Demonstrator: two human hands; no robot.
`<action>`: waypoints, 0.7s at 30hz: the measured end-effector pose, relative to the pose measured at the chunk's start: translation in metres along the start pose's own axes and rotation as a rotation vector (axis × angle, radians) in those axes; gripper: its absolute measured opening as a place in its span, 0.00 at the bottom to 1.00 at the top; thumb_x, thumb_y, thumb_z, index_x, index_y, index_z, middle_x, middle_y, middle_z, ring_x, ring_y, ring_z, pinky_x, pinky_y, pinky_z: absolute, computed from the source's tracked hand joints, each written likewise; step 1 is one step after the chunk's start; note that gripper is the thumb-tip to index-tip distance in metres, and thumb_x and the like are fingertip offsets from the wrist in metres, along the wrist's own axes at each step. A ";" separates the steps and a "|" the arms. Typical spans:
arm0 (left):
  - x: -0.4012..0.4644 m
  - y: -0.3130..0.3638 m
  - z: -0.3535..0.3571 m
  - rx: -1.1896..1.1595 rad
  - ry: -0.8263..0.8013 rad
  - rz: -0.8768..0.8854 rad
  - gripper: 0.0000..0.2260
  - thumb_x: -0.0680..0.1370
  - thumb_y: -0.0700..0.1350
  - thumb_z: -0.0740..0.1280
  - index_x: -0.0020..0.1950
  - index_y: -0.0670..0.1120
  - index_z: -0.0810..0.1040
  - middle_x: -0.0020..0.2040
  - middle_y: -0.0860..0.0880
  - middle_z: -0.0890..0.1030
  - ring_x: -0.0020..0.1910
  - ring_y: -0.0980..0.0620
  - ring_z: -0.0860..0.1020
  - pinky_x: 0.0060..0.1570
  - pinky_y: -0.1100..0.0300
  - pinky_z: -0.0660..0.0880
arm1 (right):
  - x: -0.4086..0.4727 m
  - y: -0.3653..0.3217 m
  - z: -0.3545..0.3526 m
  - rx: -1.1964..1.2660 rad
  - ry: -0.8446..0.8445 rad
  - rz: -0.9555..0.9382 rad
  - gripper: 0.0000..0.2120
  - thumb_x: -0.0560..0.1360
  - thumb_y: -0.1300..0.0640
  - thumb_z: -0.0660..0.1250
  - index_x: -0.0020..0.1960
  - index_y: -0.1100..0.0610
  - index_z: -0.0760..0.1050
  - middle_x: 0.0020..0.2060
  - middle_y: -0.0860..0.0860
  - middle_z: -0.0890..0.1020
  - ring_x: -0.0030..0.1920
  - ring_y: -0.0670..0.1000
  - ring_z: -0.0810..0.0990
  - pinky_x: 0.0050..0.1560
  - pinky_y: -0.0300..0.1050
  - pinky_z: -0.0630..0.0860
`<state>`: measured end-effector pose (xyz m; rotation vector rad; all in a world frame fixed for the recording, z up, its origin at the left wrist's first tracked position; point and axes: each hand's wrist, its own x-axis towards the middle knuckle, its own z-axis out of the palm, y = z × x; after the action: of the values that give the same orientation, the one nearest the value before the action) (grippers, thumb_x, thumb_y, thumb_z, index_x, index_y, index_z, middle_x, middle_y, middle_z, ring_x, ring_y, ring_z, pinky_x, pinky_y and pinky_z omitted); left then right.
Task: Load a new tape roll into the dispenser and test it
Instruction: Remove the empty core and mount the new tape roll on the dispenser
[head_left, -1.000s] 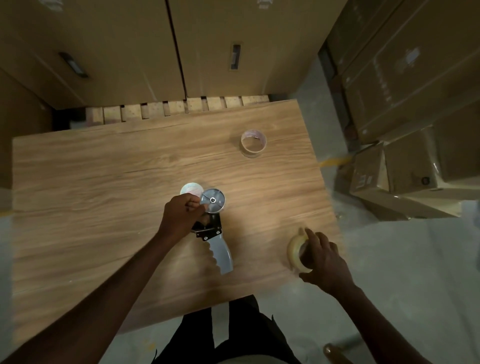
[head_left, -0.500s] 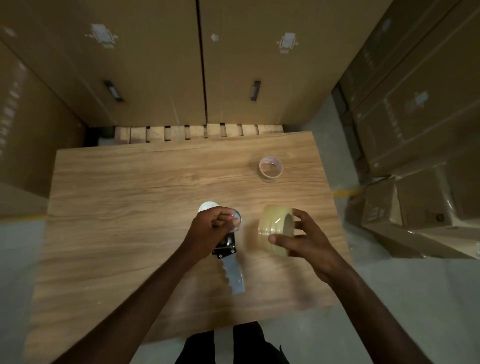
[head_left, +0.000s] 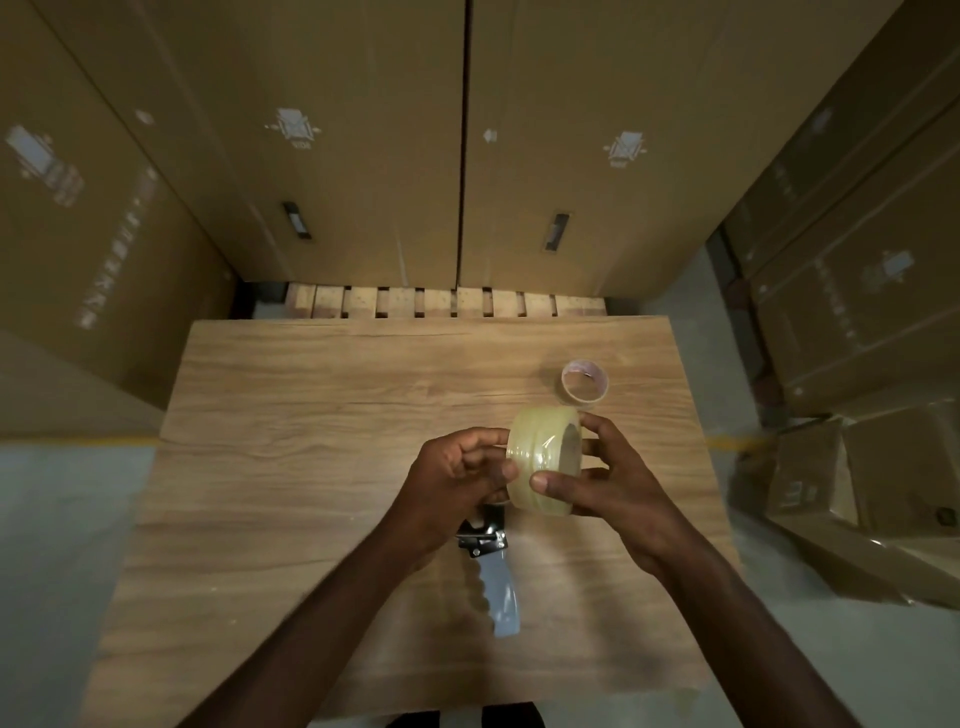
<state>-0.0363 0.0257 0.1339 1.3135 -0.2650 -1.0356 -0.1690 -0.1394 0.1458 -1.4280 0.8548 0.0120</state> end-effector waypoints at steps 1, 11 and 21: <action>0.000 -0.001 0.001 -0.006 0.015 0.007 0.15 0.75 0.36 0.72 0.62 0.40 0.80 0.51 0.42 0.87 0.49 0.44 0.86 0.44 0.56 0.83 | 0.001 0.001 0.001 -0.013 0.007 -0.004 0.46 0.55 0.48 0.90 0.69 0.40 0.74 0.63 0.48 0.80 0.57 0.53 0.85 0.51 0.57 0.88; -0.001 -0.031 -0.003 0.385 0.277 0.304 0.10 0.75 0.35 0.73 0.54 0.47 0.83 0.48 0.51 0.86 0.42 0.51 0.86 0.40 0.61 0.81 | 0.009 0.011 0.012 -0.122 0.047 0.074 0.40 0.59 0.46 0.89 0.65 0.40 0.73 0.59 0.46 0.80 0.56 0.49 0.84 0.47 0.58 0.88; 0.005 -0.074 -0.016 0.832 0.221 0.477 0.07 0.79 0.37 0.68 0.49 0.47 0.84 0.46 0.55 0.84 0.45 0.60 0.81 0.46 0.68 0.75 | 0.016 0.052 0.017 -0.320 0.117 0.117 0.45 0.53 0.35 0.87 0.65 0.43 0.71 0.55 0.44 0.81 0.53 0.46 0.82 0.48 0.55 0.87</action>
<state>-0.0575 0.0397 0.0624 1.9571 -0.8563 -0.3519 -0.1745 -0.1226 0.0918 -1.6872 1.0670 0.1616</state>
